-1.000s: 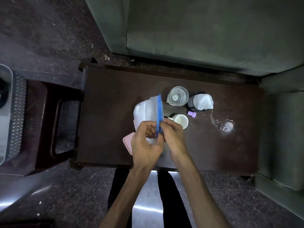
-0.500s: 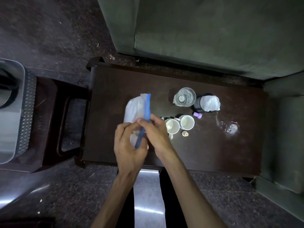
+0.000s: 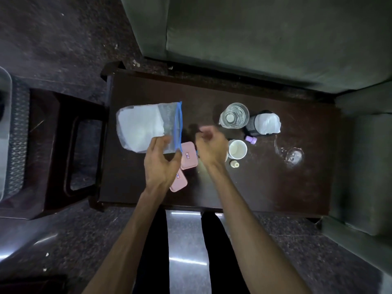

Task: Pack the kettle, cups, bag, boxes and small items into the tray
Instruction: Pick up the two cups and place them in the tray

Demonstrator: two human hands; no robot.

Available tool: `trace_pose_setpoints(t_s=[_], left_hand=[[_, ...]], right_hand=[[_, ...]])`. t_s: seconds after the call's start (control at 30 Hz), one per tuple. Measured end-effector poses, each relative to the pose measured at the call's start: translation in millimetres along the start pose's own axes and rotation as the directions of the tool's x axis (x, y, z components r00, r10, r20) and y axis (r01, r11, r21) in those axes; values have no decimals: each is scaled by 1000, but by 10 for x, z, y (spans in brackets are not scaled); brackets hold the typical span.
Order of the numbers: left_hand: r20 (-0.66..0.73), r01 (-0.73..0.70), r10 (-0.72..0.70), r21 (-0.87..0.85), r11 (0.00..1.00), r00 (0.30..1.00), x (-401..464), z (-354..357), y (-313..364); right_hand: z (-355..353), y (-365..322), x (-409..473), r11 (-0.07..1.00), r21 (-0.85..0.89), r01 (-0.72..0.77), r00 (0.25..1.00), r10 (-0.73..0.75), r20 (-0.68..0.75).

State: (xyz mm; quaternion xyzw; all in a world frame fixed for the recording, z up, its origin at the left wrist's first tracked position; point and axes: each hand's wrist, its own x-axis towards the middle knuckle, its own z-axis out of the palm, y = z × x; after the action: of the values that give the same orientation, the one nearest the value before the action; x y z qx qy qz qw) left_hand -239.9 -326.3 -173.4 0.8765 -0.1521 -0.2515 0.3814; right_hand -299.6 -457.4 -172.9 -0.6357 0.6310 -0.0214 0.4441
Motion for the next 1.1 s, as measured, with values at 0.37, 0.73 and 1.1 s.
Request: trace_pose_setpoints(t_s=[0.37, 0.73, 1.1], left_hand=[[324, -246, 91, 480, 842, 942, -448, 1344, 592], [350, -272, 63, 587, 763, 934, -251, 1605, 554], [-22, -217, 250, 424, 879, 968, -595, 850, 623]], right_hand=[[-1013, 923, 145, 801, -594, 75, 996, -85, 11], [-937, 1103, 544, 566, -689, 453, 887, -365, 283], [-1011, 825, 74, 502, -539, 677, 672, -721, 173]])
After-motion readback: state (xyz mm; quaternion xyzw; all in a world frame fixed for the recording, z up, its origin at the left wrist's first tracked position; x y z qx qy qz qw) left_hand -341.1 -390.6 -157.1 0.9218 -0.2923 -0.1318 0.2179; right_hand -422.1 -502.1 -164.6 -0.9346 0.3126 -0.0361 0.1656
